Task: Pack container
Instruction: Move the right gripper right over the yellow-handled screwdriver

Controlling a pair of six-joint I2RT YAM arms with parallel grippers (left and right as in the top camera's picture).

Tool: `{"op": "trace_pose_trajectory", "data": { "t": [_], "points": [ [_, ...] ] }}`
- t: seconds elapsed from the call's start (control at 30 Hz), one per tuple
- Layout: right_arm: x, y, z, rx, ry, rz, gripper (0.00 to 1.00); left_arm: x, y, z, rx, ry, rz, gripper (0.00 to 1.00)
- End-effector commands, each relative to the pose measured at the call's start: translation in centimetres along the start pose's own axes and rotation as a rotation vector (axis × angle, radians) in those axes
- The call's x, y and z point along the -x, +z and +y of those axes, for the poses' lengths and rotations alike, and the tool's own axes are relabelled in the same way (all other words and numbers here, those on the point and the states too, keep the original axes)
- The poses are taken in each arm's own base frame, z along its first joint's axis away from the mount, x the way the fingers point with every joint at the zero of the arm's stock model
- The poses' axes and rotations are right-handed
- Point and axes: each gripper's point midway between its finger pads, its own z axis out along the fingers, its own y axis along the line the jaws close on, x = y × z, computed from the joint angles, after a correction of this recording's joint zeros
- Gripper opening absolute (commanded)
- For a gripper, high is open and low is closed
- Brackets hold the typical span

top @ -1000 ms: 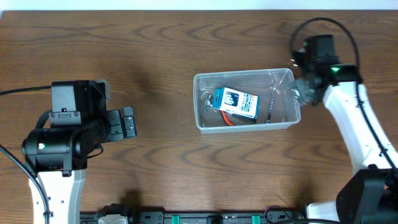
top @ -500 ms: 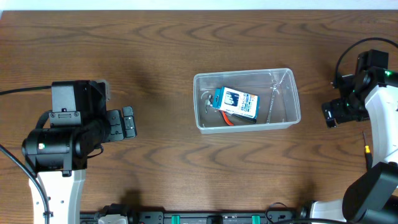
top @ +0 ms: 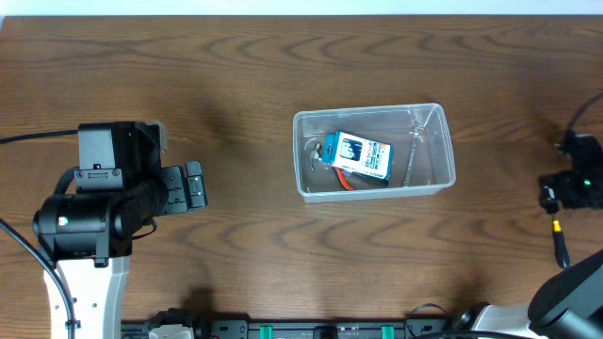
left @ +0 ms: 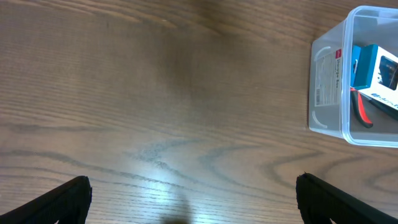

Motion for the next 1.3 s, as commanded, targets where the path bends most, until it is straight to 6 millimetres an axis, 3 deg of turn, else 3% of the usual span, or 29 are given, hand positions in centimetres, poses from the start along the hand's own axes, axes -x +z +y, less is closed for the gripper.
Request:
{"op": "trace_pose_trajectory", "data": {
  "t": [0.0,0.23,0.53,0.77,0.93,1.27],
  "points": [
    [0.2,-0.3,-0.9,0.023,0.001,-0.059,0.99,0.4,-0.4,0.3,0.016,-0.012,-0.018,0.98],
    [0.1,0.4,-2.0,-0.003,0.011,-0.080,0.99,0.4,-0.4,0.3,0.016,-0.012,-0.018,0.98],
    [-2.2,6.0,0.7,0.112,0.014,0.040,0.99,0.4,-0.4,0.3,0.016,-0.012,-0.018,0.98],
    [-2.4,8.1,0.6,0.108,0.049,0.053,0.99,0.4,-0.4,0.3,0.016,-0.012,-0.018,0.98],
    [-4.0,9.6,1.0,0.131,0.055,0.111,0.99,0.4,-0.4,0.3,0.016,-0.012,-0.018,0.98],
    [-5.6,10.1,-0.1,0.123,0.110,0.132,0.99,0.4,-0.4,0.3,0.016,-0.012,-0.018,0.98]
  ]
}}
